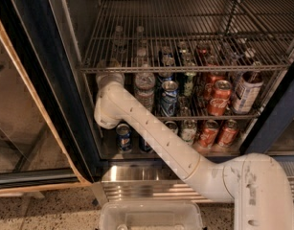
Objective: Pick water bottle from middle shelf of fridge
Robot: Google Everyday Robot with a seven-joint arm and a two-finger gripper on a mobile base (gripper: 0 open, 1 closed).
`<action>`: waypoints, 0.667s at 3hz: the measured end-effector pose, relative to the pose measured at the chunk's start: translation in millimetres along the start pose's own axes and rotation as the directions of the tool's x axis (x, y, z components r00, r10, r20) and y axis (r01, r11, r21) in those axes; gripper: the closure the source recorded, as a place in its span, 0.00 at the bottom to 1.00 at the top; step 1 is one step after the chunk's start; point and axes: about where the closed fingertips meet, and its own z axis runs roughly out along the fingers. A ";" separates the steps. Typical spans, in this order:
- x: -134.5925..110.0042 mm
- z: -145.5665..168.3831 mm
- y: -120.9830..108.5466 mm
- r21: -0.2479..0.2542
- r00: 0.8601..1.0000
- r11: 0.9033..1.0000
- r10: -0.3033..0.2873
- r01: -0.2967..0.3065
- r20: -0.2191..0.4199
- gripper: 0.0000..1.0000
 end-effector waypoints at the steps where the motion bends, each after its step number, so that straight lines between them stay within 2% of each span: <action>1: 1.3 16.8 1.2 0.000 1.000 1.000 -0.001 0.001 0.003 0.62; 2: 1.5 18.4 0.0 0.002 1.000 1.000 0.001 -0.001 0.003 0.49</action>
Offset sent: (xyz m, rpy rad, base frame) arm 0.0147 0.0034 -0.0021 -0.0007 -0.0033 0.0002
